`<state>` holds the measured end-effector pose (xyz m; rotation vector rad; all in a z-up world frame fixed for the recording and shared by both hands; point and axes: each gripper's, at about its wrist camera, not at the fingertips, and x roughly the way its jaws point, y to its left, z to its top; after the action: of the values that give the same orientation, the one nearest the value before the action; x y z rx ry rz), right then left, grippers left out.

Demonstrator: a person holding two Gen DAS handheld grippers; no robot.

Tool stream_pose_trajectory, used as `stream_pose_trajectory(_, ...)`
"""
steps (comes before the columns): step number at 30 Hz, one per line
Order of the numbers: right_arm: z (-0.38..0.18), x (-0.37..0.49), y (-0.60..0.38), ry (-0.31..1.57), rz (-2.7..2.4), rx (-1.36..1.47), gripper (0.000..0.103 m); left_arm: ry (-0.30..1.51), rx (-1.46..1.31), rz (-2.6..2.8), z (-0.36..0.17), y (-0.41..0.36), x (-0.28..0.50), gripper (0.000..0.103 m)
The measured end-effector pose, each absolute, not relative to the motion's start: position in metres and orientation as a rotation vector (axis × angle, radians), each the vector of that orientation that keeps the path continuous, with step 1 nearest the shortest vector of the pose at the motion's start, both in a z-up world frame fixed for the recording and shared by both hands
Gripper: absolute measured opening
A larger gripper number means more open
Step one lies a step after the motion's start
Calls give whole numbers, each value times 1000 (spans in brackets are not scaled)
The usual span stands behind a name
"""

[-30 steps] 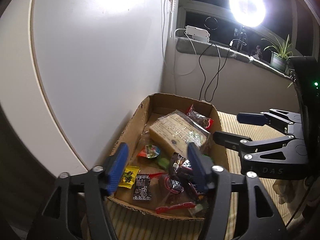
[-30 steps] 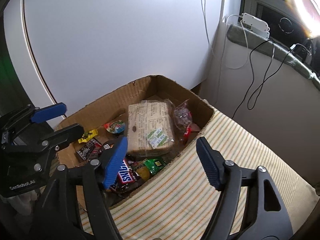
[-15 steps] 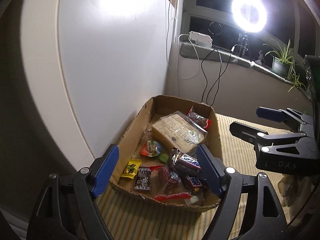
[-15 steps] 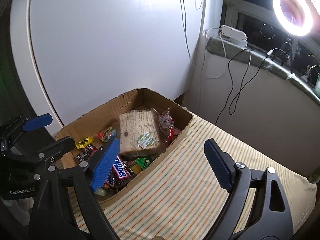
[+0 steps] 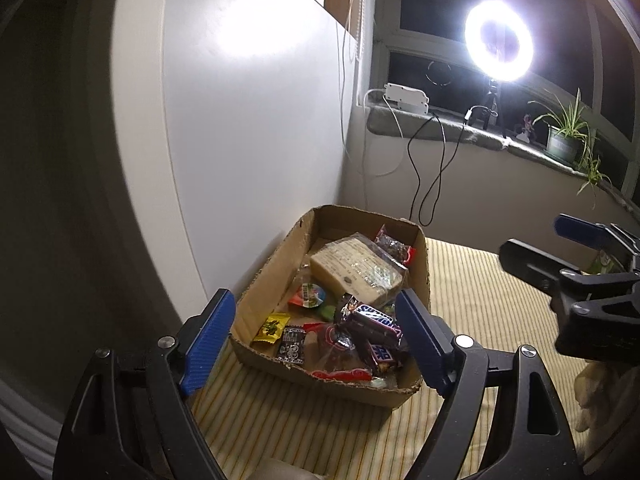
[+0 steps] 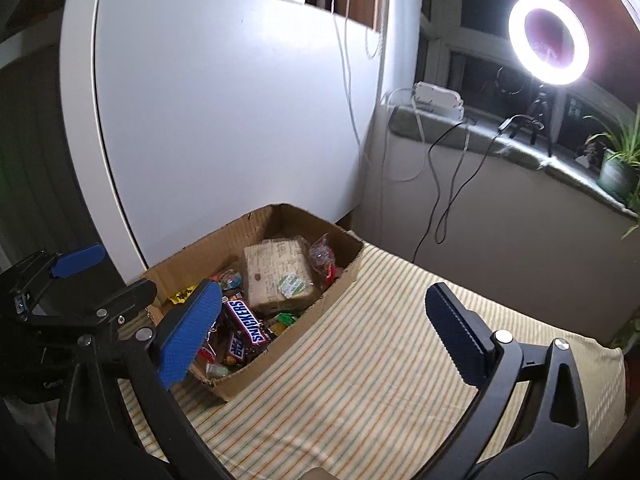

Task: Organize snacks

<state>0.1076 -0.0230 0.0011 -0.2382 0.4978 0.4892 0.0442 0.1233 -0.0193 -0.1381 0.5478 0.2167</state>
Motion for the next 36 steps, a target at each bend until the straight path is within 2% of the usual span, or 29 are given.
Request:
stream_pose_trajectory(10, -5, 87, -41, 498, 444, -227, 103, 574, -159, 235, -27, 115, 34, 83)
stream_pose_trajectory(36, -2, 70, -61, 483, 439, -190, 103, 517, -104, 222, -4, 83, 13, 83)
